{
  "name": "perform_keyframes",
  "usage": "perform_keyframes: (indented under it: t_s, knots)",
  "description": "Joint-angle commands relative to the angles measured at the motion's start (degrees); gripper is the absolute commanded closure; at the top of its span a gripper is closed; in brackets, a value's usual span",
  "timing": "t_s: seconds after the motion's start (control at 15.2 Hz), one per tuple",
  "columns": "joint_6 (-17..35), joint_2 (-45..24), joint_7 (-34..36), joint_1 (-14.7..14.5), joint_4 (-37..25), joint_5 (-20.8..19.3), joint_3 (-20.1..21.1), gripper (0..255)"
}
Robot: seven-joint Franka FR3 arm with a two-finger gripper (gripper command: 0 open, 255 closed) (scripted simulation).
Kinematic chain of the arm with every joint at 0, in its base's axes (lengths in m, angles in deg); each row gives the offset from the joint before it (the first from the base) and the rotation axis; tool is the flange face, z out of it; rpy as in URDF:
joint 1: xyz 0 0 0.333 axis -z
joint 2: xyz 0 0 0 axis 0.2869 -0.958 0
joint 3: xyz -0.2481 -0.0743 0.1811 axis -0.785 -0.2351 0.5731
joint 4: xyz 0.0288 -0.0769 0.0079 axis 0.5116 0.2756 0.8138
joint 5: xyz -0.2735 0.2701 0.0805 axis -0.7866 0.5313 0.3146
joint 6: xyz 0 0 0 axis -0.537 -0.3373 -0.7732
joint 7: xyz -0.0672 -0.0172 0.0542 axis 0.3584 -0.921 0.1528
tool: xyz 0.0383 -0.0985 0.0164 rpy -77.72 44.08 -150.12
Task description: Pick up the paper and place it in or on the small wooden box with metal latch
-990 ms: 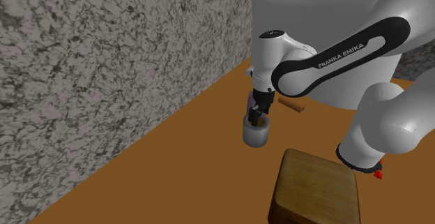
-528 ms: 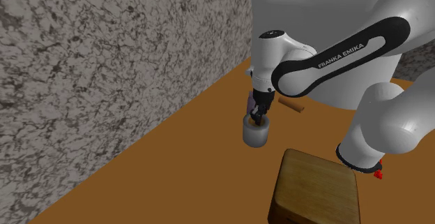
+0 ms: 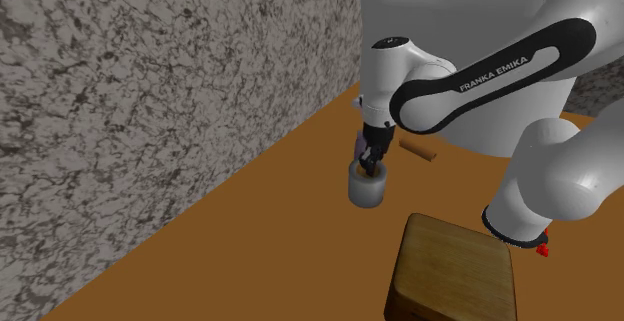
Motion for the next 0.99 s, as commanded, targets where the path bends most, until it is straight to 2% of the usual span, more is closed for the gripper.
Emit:
perform_keyframes:
  t_s: [0.0, 0.92]
  knots:
    - [-1.7, 0.98, 0.05, -0.05, -0.74, -0.03, -0.1, 255]
    - [-14.54, 5.88, 0.08, 0.16, -8.69, -0.82, -1.2, 255]
